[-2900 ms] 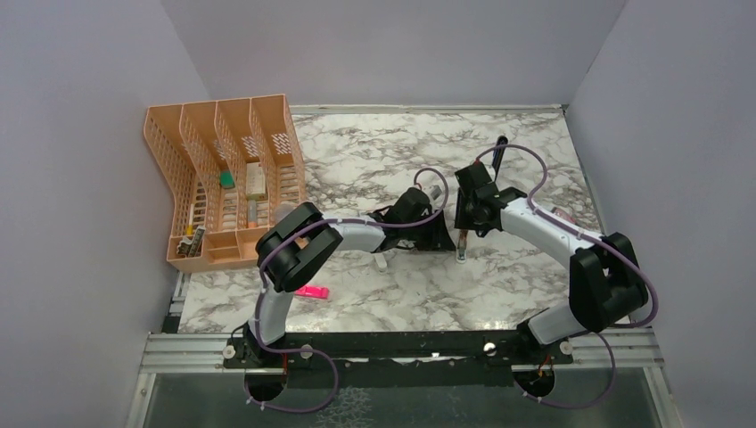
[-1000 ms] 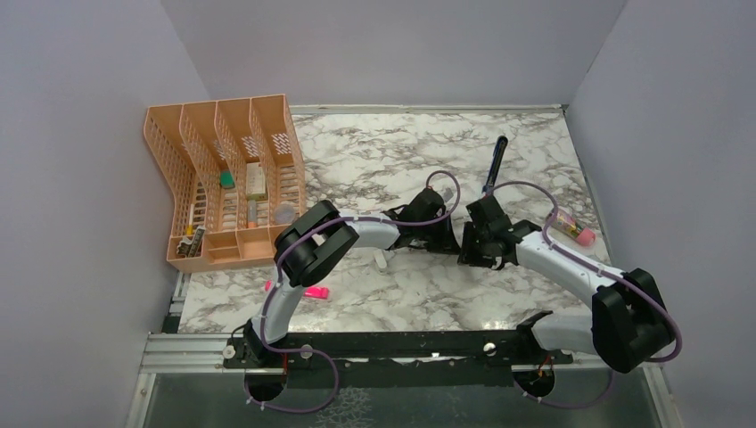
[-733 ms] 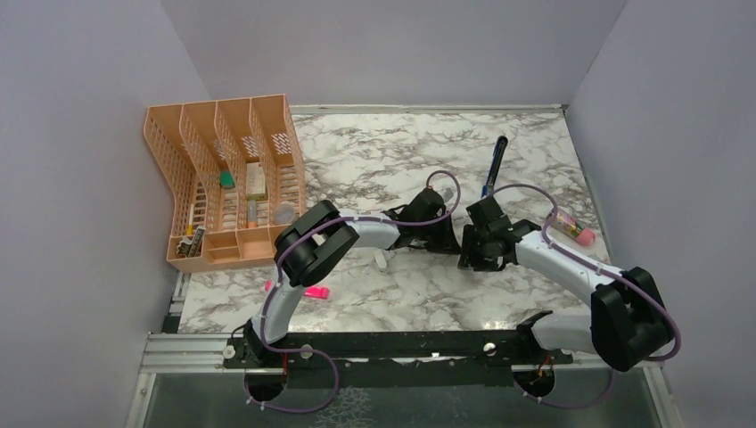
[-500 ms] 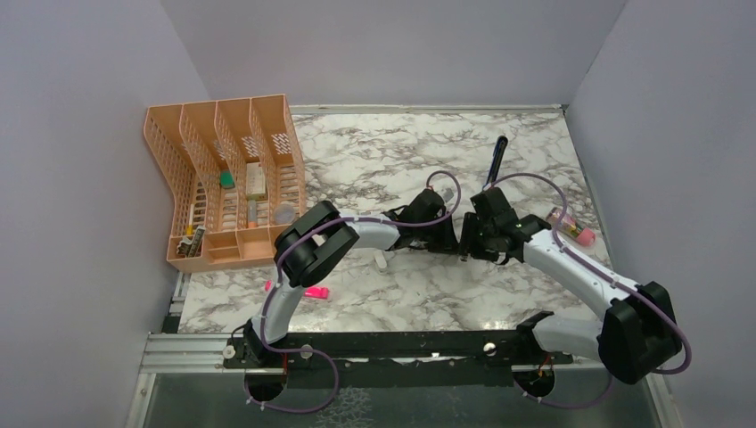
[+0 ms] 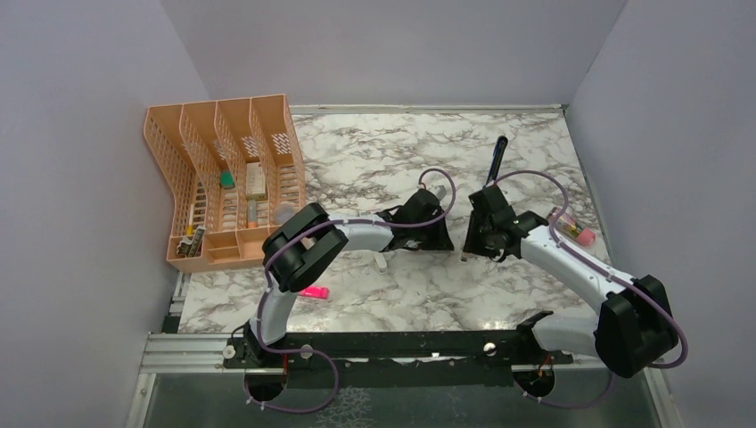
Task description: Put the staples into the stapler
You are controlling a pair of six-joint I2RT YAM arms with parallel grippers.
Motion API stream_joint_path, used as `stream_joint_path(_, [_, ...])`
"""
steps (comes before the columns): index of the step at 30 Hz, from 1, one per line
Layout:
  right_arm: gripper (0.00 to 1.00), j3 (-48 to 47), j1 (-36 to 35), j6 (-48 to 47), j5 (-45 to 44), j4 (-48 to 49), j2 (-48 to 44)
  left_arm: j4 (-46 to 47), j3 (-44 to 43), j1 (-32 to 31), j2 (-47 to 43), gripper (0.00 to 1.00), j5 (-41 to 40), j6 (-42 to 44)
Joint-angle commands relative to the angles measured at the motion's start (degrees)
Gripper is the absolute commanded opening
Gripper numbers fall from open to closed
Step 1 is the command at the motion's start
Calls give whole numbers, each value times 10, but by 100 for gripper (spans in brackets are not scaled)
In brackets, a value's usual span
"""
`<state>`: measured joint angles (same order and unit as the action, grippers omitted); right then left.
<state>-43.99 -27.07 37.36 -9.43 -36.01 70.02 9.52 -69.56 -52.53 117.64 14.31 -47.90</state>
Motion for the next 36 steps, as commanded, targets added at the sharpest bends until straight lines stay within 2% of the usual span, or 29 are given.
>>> stream_joint_path(1, [33, 7, -3, 1, -6, 9, 21, -13, 6, -2, -35, 9, -34, 18])
stream_joint_path(8, [27, 47, -3, 13, 25, 23, 60, -18, 7, -2, -41, 9, -40, 24])
stream_joint_path(18, [29, 16, -2, 11, -4, 11, 47, -24, 14, -2, -57, 9, -57, 31])
stream_joint_path(26, [26, 58, -1, 45, -6, 15, 37, -23, 19, -2, -59, 9, -57, 32])
stream_joint_path(32, [41, -6, -1, 27, -52, -11, 4, -23, 20, -2, -60, 9, -57, 33])
stream_joint_path(36, [42, -33, -1, 5, -56, -25, 12, -21, 23, -2, -62, 9, -59, 33])
